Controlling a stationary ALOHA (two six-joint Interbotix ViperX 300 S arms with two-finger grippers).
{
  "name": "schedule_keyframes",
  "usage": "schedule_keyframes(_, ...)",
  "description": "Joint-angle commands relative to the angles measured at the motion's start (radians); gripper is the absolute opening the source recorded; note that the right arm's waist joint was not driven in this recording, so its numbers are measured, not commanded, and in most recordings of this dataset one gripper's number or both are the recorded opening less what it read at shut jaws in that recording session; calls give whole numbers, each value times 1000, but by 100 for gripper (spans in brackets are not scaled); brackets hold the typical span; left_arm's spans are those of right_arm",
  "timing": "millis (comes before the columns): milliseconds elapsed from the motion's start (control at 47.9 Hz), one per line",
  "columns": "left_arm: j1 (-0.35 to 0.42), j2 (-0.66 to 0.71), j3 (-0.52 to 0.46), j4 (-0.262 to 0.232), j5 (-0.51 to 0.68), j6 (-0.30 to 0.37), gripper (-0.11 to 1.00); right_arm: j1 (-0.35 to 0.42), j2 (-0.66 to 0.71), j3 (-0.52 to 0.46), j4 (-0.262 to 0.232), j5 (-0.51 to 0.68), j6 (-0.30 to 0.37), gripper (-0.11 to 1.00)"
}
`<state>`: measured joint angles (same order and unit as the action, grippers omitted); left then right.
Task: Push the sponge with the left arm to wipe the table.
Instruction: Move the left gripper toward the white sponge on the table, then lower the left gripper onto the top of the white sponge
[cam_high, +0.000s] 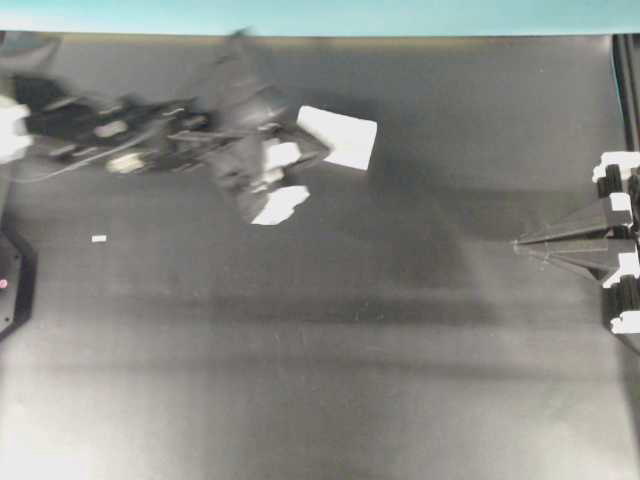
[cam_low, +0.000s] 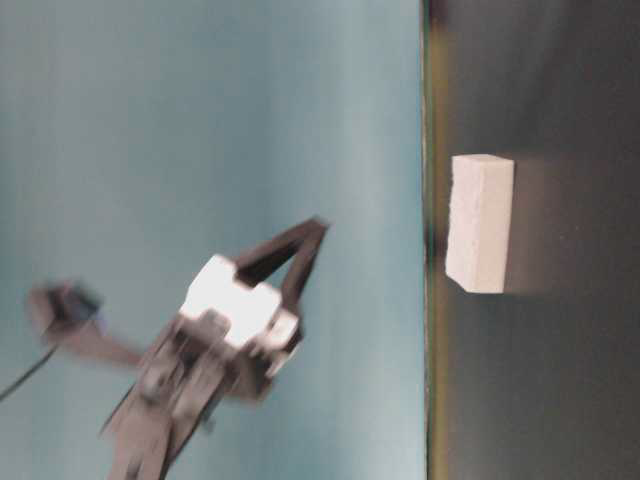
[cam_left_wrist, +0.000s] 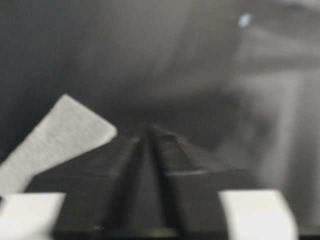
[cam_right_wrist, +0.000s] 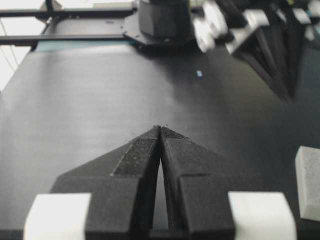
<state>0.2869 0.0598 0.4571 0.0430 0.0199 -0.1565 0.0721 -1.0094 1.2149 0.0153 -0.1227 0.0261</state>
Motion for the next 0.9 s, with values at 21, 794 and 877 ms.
schedule_keyframes(21, 34, 69, -92, 3, 51, -5, 29, 0, -3, -6, 2, -3, 6, 2)
schedule_keyframes(794, 152, 337, -339, 5, 313, -60, 84, 0, -17, -2, 2, -8, 5, 2)
schedule_keyframes(877, 152, 353, -336, 5, 313, -58, 84, 0, -17, -2, 2, -11, 5, 2)
